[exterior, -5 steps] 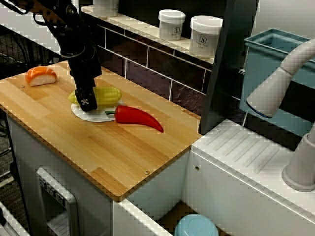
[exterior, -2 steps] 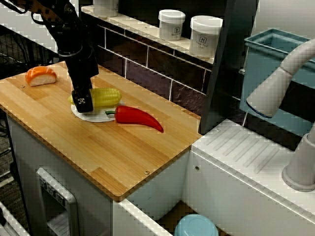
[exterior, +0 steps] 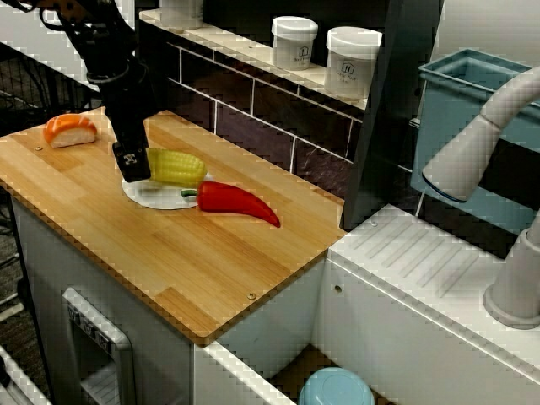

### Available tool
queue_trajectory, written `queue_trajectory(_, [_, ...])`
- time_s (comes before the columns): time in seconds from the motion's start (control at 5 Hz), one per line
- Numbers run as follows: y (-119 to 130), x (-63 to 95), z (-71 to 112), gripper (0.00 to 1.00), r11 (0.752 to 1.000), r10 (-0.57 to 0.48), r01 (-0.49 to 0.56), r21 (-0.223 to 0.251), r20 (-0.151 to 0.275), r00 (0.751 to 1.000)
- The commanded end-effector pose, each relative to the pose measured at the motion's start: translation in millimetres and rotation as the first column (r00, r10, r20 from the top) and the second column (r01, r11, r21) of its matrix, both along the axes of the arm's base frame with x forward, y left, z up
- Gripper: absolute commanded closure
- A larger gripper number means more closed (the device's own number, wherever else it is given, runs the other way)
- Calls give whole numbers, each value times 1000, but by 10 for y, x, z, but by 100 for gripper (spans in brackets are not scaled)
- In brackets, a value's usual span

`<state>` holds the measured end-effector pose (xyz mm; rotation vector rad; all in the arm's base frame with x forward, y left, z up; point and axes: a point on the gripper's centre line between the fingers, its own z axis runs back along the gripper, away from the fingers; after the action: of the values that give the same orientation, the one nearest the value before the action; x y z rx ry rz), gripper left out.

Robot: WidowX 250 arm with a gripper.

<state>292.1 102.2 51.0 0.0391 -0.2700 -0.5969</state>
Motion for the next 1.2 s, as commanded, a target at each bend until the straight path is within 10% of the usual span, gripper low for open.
queue_trajectory(0.0, [381,-163,363,0,999,42,-43,3,91,995])
queue_trajectory(0.6, [605,-189,434,0,995,95,-95,-13,98,991])
queue_trajectory(1.0, [950,-161,378,0,970,214,-223,101,93,972])
